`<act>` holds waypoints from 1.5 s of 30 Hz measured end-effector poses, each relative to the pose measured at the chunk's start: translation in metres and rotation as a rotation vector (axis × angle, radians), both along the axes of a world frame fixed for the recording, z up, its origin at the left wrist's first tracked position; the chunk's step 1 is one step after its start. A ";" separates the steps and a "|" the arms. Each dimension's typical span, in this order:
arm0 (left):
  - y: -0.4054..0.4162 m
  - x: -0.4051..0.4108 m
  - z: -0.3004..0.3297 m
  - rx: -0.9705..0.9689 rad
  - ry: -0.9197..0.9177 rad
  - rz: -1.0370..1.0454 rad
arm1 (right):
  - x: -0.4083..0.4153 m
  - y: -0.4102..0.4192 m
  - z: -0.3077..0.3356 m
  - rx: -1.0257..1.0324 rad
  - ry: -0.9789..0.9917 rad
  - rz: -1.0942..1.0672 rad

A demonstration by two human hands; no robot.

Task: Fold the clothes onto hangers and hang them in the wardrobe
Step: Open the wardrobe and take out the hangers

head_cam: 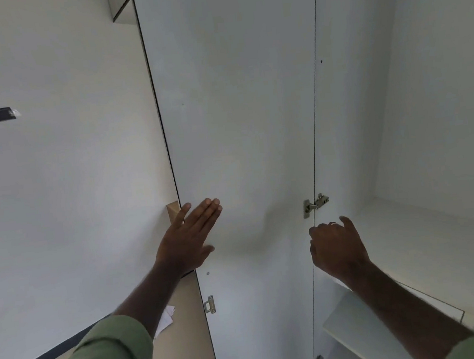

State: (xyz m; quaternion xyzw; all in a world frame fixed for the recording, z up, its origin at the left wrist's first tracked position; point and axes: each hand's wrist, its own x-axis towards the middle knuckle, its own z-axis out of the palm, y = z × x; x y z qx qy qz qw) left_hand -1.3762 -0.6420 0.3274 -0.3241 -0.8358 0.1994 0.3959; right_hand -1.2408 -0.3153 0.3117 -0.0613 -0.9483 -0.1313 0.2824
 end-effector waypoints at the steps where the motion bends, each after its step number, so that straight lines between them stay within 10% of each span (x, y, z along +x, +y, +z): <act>1: 0.001 -0.001 -0.003 0.004 0.016 -0.006 | -0.005 -0.001 0.000 -0.003 -0.004 -0.010; 25: 0.181 -0.018 0.035 0.180 -0.075 -0.407 | 0.002 0.039 0.011 -0.074 -0.122 -0.233; 45: 0.622 0.150 -0.023 0.177 -0.781 -0.624 | 0.226 0.429 -0.057 -0.659 0.081 -1.002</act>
